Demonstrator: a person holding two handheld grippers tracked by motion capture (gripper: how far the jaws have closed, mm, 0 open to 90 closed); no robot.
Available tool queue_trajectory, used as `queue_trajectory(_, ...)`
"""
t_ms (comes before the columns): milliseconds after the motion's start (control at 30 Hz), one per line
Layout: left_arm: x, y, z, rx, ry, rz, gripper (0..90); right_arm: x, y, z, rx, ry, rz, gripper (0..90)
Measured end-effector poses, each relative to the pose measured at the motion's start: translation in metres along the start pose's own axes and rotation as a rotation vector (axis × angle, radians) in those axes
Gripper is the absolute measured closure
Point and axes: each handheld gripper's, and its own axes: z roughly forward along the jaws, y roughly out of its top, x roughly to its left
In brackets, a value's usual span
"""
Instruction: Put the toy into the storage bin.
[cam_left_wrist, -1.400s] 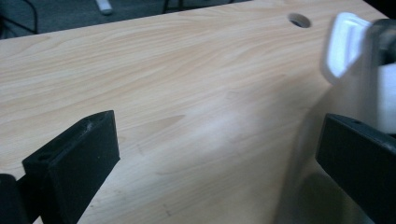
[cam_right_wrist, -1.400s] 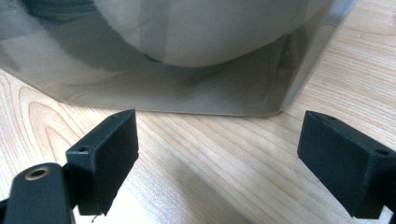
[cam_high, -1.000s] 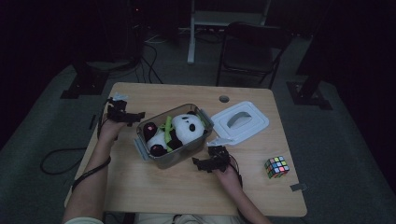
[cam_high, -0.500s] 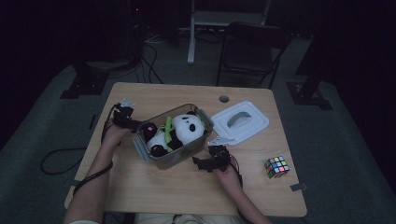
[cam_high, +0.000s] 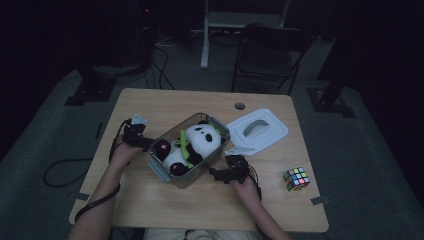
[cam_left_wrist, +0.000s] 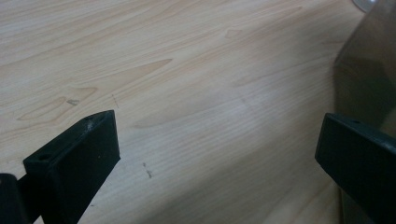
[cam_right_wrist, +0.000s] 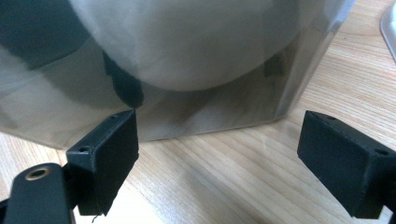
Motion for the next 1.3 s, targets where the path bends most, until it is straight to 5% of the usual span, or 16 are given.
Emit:
queue_trajectory(300, -0.018, -0.009, -0.009, 0.006, -0.031, 0.031, 0.6, -0.007, -0.003, -0.009, -0.009, -0.028, 0.013, 12.2)
queue_trajectory(567, -0.052, -0.019, -0.02, 0.02, -0.081, 0.078, 0.6, -0.02, -0.006, -0.018, -0.024, -0.069, 0.035, 12.2)
queue_trajectory(833, -0.08, -0.023, -0.027, 0.014, -0.086, 0.116, 0.6, -0.032, -0.005, -0.025, -0.043, -0.112, 0.039, 13.5)
queue_trajectory(1000, -0.091, -0.025, -0.03, 0.01, -0.076, 0.121, 0.5, -0.037, -0.005, -0.025, -0.035, -0.133, 0.027, 14.1)
queue_trajectory(1300, -0.101, -0.023, -0.025, 0.007, -0.135, 0.143, 0.6, -0.048, -0.001, -0.029, -0.045, -0.146, 0.045, 15.6)
